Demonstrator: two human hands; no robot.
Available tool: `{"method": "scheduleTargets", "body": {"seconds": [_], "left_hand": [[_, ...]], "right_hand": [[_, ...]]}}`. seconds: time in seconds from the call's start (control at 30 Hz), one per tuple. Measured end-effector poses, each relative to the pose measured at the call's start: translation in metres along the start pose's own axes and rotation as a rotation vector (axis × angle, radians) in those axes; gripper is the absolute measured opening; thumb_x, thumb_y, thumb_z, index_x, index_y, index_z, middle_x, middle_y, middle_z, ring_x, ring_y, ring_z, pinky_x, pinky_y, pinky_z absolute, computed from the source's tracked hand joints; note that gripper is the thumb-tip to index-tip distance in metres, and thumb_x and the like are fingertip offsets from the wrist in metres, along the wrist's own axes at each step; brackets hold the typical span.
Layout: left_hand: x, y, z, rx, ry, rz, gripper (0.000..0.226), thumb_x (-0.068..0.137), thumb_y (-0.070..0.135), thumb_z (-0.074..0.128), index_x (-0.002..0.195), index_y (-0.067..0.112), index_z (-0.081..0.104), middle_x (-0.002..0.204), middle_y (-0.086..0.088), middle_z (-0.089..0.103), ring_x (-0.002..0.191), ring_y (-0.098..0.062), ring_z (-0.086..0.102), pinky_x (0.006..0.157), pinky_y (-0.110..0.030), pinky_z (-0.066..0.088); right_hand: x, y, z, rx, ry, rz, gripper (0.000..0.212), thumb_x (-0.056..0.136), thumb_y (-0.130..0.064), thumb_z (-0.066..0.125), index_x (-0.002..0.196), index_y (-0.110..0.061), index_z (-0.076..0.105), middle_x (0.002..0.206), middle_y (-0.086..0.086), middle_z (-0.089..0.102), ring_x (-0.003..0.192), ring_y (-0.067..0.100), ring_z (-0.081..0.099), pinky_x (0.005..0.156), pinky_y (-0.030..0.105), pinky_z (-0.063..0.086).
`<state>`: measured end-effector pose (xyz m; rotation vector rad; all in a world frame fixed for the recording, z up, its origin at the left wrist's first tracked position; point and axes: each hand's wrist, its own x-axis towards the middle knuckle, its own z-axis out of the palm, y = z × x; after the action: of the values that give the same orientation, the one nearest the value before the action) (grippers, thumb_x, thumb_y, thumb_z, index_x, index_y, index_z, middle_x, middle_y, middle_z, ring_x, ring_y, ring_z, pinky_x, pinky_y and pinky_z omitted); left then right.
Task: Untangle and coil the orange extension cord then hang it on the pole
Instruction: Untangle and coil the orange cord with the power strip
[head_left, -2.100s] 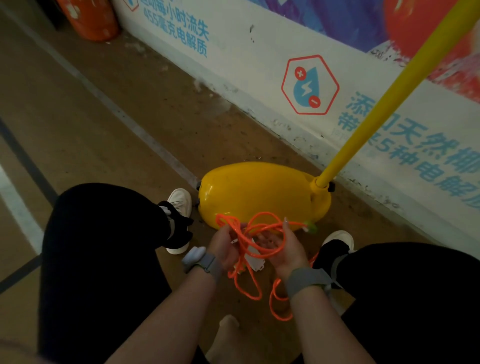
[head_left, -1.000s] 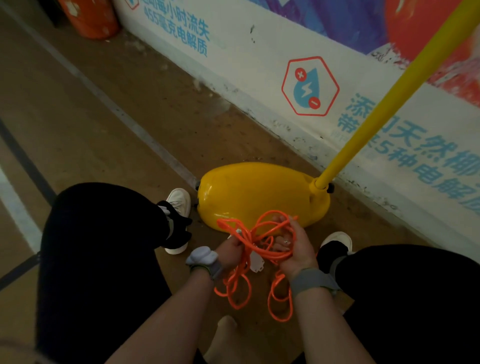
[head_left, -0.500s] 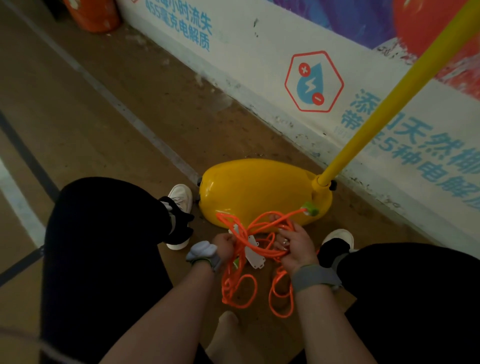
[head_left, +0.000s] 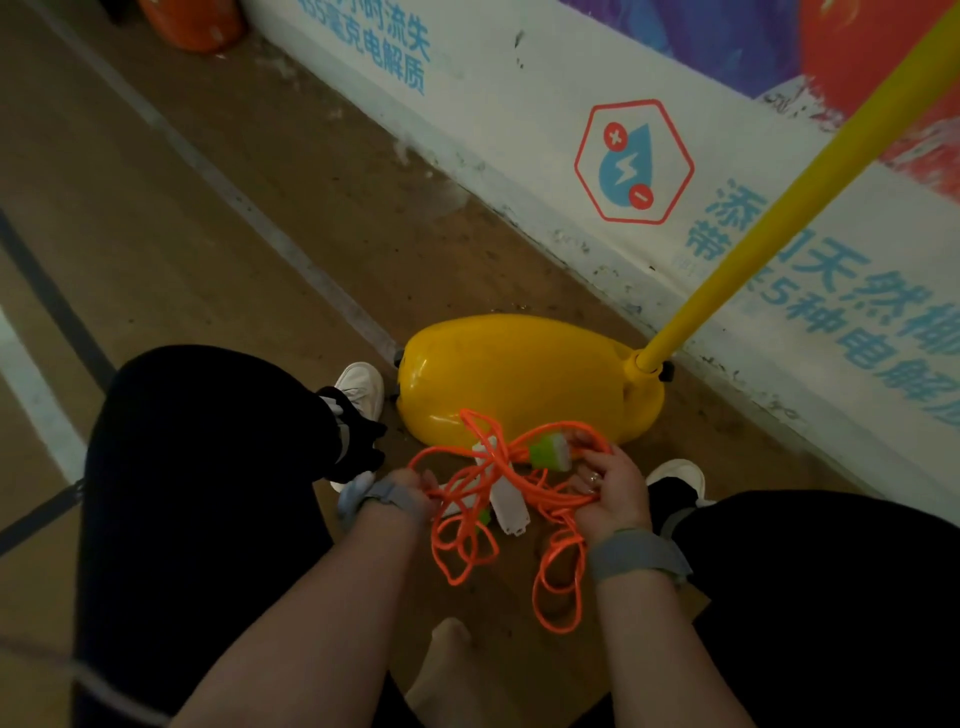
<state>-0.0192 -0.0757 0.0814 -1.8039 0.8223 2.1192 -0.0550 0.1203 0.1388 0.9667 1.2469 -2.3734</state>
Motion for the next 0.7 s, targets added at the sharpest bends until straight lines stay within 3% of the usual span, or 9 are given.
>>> {"method": "scheduleTargets", "body": {"seconds": [0.1, 0.2, 0.27, 0.37, 0.43, 0.5, 0.57, 0.63, 0.7], "left_hand": [[0.001, -0.001, 0.013, -0.127, -0.119, 0.109, 0.036, 0.101, 0.011, 0.032, 0.065, 0.011, 0.039, 0.058, -0.004, 0.036, 0.047, -0.009, 0.034, 0.038, -0.018, 0.031], [-0.008, -0.010, 0.020, 0.005, -0.329, 0.173, 0.051, 0.101, 0.041, 0.035, 0.070, 0.007, 0.055, 0.046, 0.002, 0.037, 0.030, -0.006, 0.027, 0.033, -0.012, 0.022], [-0.009, -0.011, 0.020, 0.113, -0.386, 0.287, 0.042, 0.102, 0.035, 0.036, 0.079, 0.007, 0.057, 0.044, 0.005, 0.035, 0.031, -0.005, 0.026, 0.034, -0.015, 0.022], [-0.009, -0.009, 0.020, 0.156, -0.350, 0.405, 0.040, 0.103, 0.028, 0.037, 0.073, 0.009, 0.056, 0.042, 0.005, 0.035, 0.041, -0.009, 0.031, 0.042, -0.021, 0.033], [-0.003, -0.013, 0.020, 0.235, -0.388, 0.402, 0.048, 0.102, 0.034, 0.039, 0.065, 0.011, 0.061, 0.050, 0.002, 0.047, 0.051, -0.013, 0.042, 0.058, -0.028, 0.040], [0.003, -0.019, 0.018, 0.515, -0.425, 0.490, 0.051, 0.099, 0.038, 0.044, 0.059, 0.018, 0.067, 0.065, -0.003, 0.062, 0.067, -0.019, 0.058, 0.075, -0.036, 0.046], [0.005, -0.025, 0.014, 0.882, -0.399, 0.632, 0.043, 0.093, 0.042, 0.048, 0.060, 0.027, 0.071, 0.083, -0.006, 0.070, 0.088, -0.024, 0.063, 0.087, -0.035, 0.044], [0.003, -0.027, 0.013, 1.009, -0.346, 0.639, 0.032, 0.087, 0.049, 0.045, 0.084, 0.037, 0.075, 0.109, -0.013, 0.069, 0.109, -0.028, 0.060, 0.092, -0.030, 0.043], [0.001, -0.026, 0.012, 0.958, -0.326, 0.583, 0.043, 0.094, 0.045, 0.040, 0.122, 0.022, 0.063, 0.130, -0.012, 0.059, 0.123, -0.029, 0.051, 0.094, -0.028, 0.040]], "right_hand": [[0.000, -0.007, -0.003, 0.140, -0.068, 0.074, 0.024, 0.091, -0.013, 0.037, 0.078, -0.007, 0.056, 0.065, 0.005, 0.059, 0.028, 0.003, 0.030, 0.029, 0.013, 0.021], [0.004, -0.012, -0.005, -0.090, 0.017, 0.019, 0.026, 0.094, -0.027, 0.047, 0.077, -0.013, 0.060, 0.071, 0.003, 0.058, 0.034, 0.004, 0.038, 0.028, 0.014, 0.023], [0.006, -0.009, -0.005, -0.274, 0.091, -0.067, 0.020, 0.094, -0.025, 0.053, 0.079, -0.016, 0.062, 0.078, 0.004, 0.061, 0.041, 0.006, 0.049, 0.031, 0.015, 0.032], [0.002, -0.003, -0.003, -0.448, 0.151, -0.185, 0.019, 0.091, -0.035, 0.059, 0.085, -0.019, 0.068, 0.089, 0.005, 0.067, 0.071, 0.020, 0.063, 0.061, 0.034, 0.057], [-0.004, -0.005, 0.002, -0.541, 0.167, -0.241, 0.021, 0.089, -0.040, 0.060, 0.082, -0.022, 0.069, 0.086, 0.002, 0.066, 0.073, 0.020, 0.057, 0.069, 0.036, 0.052], [-0.007, -0.007, 0.007, -0.583, 0.126, -0.260, 0.023, 0.092, -0.035, 0.058, 0.078, -0.019, 0.067, 0.079, 0.001, 0.064, 0.060, 0.014, 0.051, 0.057, 0.029, 0.045], [-0.009, -0.006, 0.012, -0.482, 0.033, -0.220, 0.025, 0.095, -0.027, 0.054, 0.075, -0.013, 0.061, 0.066, 0.001, 0.058, 0.040, 0.006, 0.038, 0.039, 0.019, 0.032], [-0.010, -0.003, 0.014, -0.299, -0.022, -0.141, 0.026, 0.098, -0.024, 0.049, 0.077, -0.010, 0.056, 0.055, -0.001, 0.052, 0.032, 0.003, 0.028, 0.033, 0.016, 0.023], [-0.009, -0.001, 0.015, -0.088, -0.058, -0.054, 0.028, 0.100, -0.023, 0.044, 0.079, -0.008, 0.054, 0.054, -0.002, 0.054, 0.031, 0.004, 0.027, 0.032, 0.016, 0.023]]}}
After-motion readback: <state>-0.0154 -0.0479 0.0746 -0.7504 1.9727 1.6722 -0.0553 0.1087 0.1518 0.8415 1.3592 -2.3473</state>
